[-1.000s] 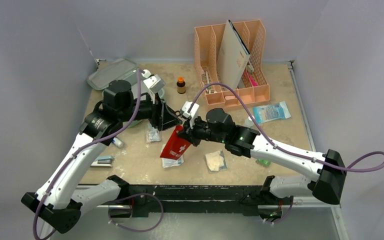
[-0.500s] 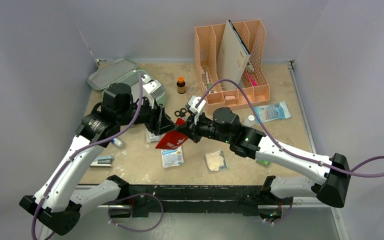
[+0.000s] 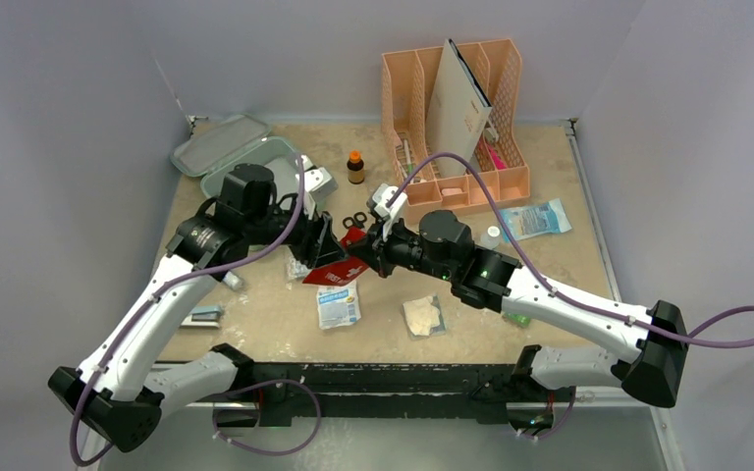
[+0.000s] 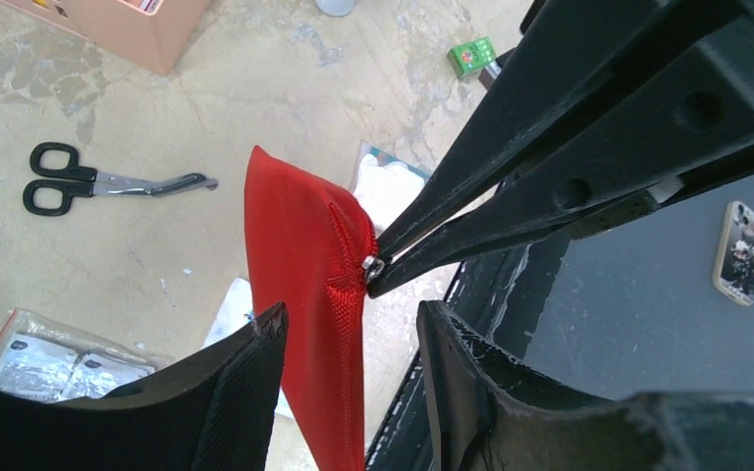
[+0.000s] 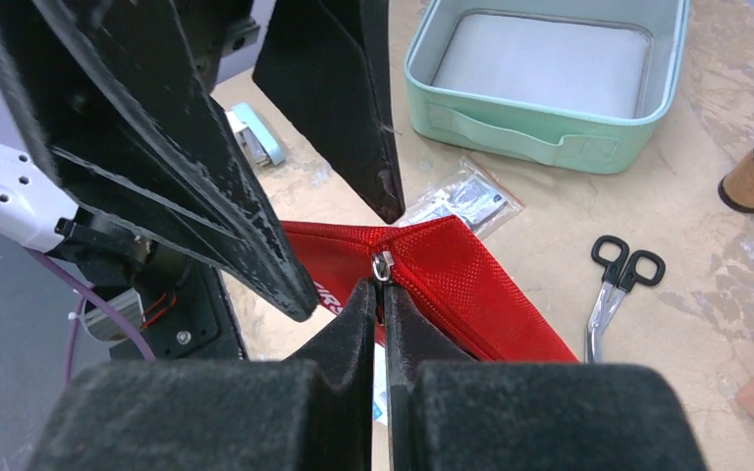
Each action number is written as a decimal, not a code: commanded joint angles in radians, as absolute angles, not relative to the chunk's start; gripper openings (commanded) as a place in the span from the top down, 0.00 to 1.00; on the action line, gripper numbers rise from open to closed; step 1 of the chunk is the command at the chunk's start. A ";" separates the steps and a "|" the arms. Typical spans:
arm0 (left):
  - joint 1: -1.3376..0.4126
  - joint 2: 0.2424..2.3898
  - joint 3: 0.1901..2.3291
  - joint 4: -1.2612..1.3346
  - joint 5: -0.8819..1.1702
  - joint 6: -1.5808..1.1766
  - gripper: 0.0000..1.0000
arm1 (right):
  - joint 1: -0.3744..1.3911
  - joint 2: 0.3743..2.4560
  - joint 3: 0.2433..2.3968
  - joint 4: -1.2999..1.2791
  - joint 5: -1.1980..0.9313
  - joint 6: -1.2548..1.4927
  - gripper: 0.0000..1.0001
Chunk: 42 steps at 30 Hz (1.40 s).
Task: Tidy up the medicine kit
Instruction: Zip the medicine pouch.
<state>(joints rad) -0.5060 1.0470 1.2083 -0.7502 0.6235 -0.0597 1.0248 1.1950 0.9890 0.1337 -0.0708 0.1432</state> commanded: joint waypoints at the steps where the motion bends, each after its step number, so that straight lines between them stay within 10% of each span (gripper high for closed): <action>1: -0.505 1.053 1.191 -0.715 0.627 0.029 0.51 | 1.022 1.182 1.034 0.195 -0.086 0.159 1.00; 8: -0.505 1.080 1.176 -0.684 0.646 0.111 0.60 | 1.021 1.181 1.036 0.196 -0.121 0.165 1.00; 13: -0.505 1.067 1.170 -0.659 0.647 0.124 1.00 | 1.019 1.189 1.027 0.184 -0.123 0.166 1.00; 42: -0.501 0.880 1.098 -0.457 0.471 0.021 1.00 | 0.784 1.189 0.909 0.350 -0.541 0.568 1.00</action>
<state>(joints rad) -0.5198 0.9092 1.0821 -0.5365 0.5690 0.0601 0.8330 1.1954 0.9344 0.3294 -0.4412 0.4633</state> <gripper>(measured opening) 0.007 0.026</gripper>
